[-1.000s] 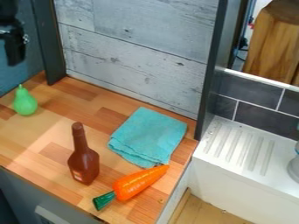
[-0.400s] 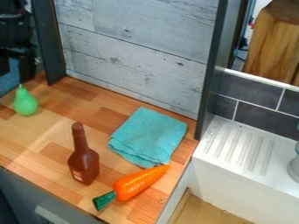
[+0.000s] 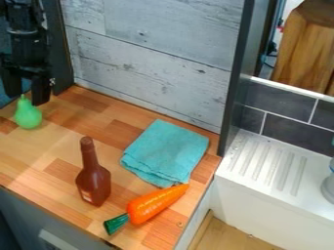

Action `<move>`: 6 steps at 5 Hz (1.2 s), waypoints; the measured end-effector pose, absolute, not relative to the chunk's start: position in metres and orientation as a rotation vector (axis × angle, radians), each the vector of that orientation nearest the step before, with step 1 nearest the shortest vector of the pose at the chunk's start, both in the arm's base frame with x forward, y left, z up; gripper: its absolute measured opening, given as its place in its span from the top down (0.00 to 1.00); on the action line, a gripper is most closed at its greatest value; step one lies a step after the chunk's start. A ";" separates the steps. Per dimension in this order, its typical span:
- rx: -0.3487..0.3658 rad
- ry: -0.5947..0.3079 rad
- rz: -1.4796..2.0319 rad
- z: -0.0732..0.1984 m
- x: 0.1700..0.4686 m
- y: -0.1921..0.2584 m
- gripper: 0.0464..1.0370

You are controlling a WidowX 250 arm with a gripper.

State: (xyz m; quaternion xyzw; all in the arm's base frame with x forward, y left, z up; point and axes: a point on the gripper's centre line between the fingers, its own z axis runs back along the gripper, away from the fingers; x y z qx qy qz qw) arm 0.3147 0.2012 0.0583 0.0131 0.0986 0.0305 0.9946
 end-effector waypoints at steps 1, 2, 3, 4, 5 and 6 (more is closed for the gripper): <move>0.025 0.260 0.077 0.043 0.309 0.202 0.03; 0.033 0.259 0.097 0.044 0.312 0.206 0.03; 0.010 0.290 0.095 0.032 0.313 0.207 0.09; -0.009 0.278 0.090 0.032 0.315 0.205 0.30; -0.015 0.276 0.115 0.033 0.311 0.210 0.42; -0.022 0.245 0.124 0.039 0.308 0.214 0.50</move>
